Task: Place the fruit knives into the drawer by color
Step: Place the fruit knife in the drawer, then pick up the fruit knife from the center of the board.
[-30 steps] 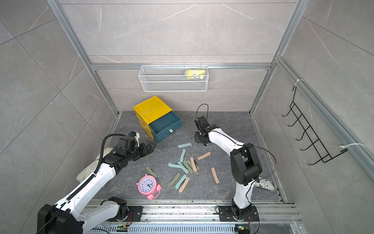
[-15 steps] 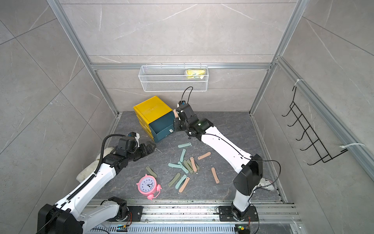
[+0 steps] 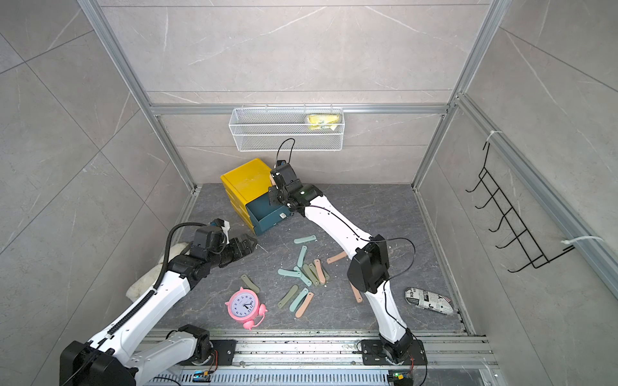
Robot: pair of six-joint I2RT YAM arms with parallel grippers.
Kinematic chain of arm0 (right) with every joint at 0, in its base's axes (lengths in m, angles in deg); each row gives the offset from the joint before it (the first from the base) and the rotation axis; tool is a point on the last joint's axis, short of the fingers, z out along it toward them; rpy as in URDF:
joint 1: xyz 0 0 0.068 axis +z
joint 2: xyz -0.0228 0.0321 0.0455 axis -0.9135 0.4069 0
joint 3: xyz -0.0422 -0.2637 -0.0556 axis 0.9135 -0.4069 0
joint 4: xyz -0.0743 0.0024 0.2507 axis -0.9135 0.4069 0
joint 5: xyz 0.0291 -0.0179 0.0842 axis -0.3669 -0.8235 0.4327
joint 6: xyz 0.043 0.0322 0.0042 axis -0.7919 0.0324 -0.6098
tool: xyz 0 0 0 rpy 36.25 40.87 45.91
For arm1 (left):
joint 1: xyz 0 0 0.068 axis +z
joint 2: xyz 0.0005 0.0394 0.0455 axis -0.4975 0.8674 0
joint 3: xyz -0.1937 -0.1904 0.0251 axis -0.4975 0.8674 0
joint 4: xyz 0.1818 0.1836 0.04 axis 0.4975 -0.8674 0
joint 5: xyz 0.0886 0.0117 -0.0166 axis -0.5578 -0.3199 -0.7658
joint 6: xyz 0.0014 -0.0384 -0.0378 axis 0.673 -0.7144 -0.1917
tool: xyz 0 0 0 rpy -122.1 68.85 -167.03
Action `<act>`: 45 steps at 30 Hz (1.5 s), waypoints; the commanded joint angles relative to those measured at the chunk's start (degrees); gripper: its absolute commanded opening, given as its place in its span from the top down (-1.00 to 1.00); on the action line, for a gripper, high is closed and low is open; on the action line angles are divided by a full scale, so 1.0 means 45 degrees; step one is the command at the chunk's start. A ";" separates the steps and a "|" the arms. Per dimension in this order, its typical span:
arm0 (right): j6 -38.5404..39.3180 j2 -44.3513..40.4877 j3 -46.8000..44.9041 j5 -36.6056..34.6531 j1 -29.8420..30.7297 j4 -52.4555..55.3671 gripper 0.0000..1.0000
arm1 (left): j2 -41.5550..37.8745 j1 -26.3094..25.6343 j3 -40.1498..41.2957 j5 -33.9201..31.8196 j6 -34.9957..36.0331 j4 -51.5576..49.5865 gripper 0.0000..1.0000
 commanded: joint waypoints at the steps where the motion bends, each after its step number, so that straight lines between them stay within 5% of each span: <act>1: -0.0026 0.0014 0.0169 -0.0066 0.0093 0.0330 0.68 | -0.0239 -0.0020 -0.0010 -0.0156 -0.0063 -0.0062 -0.99; 9: -0.0092 -0.0132 0.0026 -0.0167 0.0103 -0.0023 0.02 | -0.0147 -0.0021 -0.0086 -0.0096 0.0035 -0.0023 -0.99; 18: -0.0236 -0.1422 -0.0373 -0.0186 0.0104 -0.0477 -0.19 | -0.0127 -0.0029 -0.0239 0.0139 0.0086 -0.0003 -0.99; 31: -0.2145 -0.7675 -0.9594 -0.1526 -0.0721 -0.2475 -0.35 | 0.1103 -0.1595 -0.1091 0.0027 0.0331 0.0276 -0.99; 37: -0.3441 -0.8818 -1.2686 -0.0562 -0.2644 -0.2768 -0.36 | 0.2716 -0.2832 -0.1938 -0.0032 0.0491 0.0719 -0.99; 45: -0.4108 -0.9690 -1.5015 -0.1507 -0.3909 -0.2581 -0.31 | 0.5663 -0.5112 -0.3819 -0.0040 0.0734 0.0671 -0.83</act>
